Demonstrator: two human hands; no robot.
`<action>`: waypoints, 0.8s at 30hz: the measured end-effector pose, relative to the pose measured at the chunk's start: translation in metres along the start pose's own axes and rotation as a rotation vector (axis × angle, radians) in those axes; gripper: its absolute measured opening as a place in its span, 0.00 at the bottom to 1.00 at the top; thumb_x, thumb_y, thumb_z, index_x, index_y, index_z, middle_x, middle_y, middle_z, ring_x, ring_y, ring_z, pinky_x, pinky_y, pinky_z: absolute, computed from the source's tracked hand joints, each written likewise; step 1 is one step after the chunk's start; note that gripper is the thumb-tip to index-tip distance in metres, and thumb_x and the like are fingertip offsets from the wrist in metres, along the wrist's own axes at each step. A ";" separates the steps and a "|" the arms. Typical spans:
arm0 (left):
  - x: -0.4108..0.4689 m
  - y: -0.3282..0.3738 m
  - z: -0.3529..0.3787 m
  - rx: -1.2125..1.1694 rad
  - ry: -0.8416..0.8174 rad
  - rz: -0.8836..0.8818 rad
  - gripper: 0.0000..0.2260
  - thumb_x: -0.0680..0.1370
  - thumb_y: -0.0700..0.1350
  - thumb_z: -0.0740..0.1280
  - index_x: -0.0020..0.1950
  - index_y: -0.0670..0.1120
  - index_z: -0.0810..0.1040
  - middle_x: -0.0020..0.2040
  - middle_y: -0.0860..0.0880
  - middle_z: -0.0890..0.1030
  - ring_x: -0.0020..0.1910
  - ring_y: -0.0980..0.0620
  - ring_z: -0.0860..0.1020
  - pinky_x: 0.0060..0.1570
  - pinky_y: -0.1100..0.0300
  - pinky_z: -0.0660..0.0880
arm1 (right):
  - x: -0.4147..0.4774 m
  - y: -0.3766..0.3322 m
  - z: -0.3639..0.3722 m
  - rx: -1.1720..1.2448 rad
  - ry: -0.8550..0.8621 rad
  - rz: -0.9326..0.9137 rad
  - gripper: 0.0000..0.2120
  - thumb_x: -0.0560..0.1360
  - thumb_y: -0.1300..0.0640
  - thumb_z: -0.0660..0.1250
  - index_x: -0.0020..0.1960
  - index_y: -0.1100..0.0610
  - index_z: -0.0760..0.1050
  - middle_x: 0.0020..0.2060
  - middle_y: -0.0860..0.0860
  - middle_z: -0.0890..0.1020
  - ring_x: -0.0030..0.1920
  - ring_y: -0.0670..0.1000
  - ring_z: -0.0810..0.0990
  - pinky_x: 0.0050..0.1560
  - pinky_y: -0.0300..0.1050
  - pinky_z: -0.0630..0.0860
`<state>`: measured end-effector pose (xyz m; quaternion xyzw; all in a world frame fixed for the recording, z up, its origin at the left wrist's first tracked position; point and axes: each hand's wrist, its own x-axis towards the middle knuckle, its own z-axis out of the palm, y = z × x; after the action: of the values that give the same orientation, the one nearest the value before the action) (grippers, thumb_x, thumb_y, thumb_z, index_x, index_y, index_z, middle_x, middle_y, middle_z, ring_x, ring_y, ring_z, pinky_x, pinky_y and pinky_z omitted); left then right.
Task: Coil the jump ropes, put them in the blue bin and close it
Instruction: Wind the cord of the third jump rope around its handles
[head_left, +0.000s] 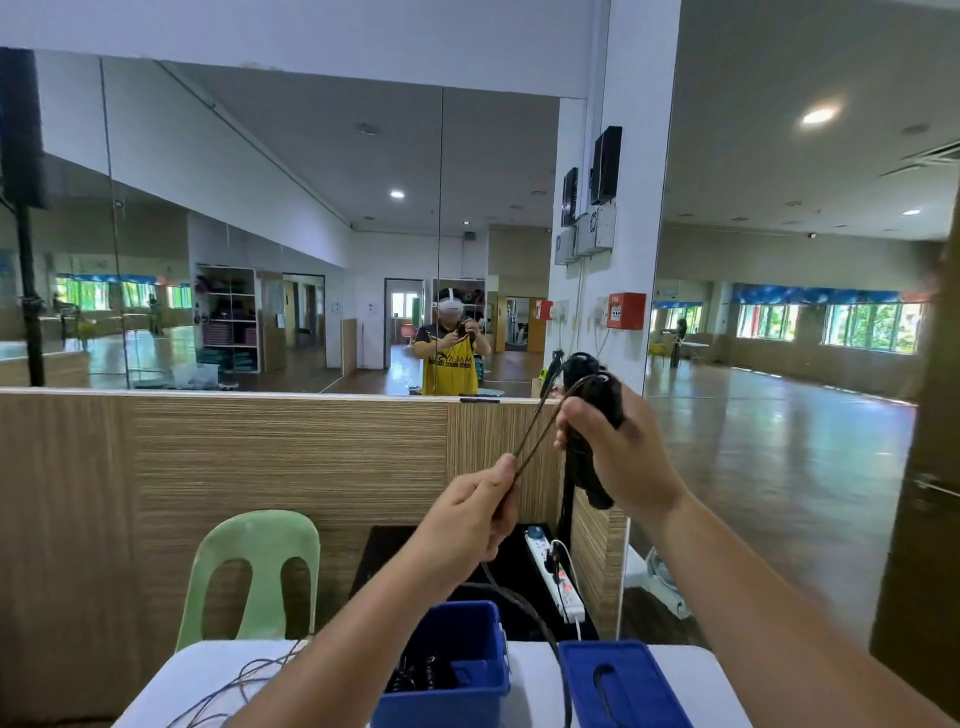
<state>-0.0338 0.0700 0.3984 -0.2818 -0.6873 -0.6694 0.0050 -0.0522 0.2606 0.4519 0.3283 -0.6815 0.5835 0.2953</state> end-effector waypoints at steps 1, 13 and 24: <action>-0.002 -0.002 0.002 0.004 0.016 -0.003 0.22 0.83 0.60 0.57 0.35 0.48 0.70 0.29 0.51 0.66 0.27 0.52 0.59 0.34 0.49 0.52 | -0.004 0.000 0.001 0.080 0.023 0.023 0.29 0.72 0.36 0.73 0.48 0.63 0.75 0.36 0.60 0.80 0.36 0.63 0.80 0.40 0.61 0.78; -0.013 -0.023 0.024 0.073 0.014 0.090 0.17 0.87 0.49 0.58 0.41 0.46 0.76 0.31 0.54 0.67 0.28 0.58 0.63 0.28 0.68 0.61 | -0.021 -0.004 0.024 0.865 0.263 0.240 0.30 0.64 0.34 0.77 0.51 0.54 0.72 0.38 0.50 0.73 0.36 0.50 0.73 0.44 0.47 0.76; -0.015 -0.035 0.021 -0.054 -0.013 0.095 0.26 0.81 0.60 0.64 0.46 0.34 0.72 0.30 0.51 0.70 0.27 0.55 0.63 0.28 0.62 0.60 | -0.032 -0.008 0.031 1.026 0.291 0.265 0.18 0.70 0.43 0.74 0.50 0.54 0.73 0.38 0.50 0.73 0.37 0.49 0.74 0.44 0.44 0.77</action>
<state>-0.0270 0.0852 0.3580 -0.3183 -0.6548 -0.6851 0.0245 -0.0266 0.2325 0.4275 0.2575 -0.2973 0.9125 0.1124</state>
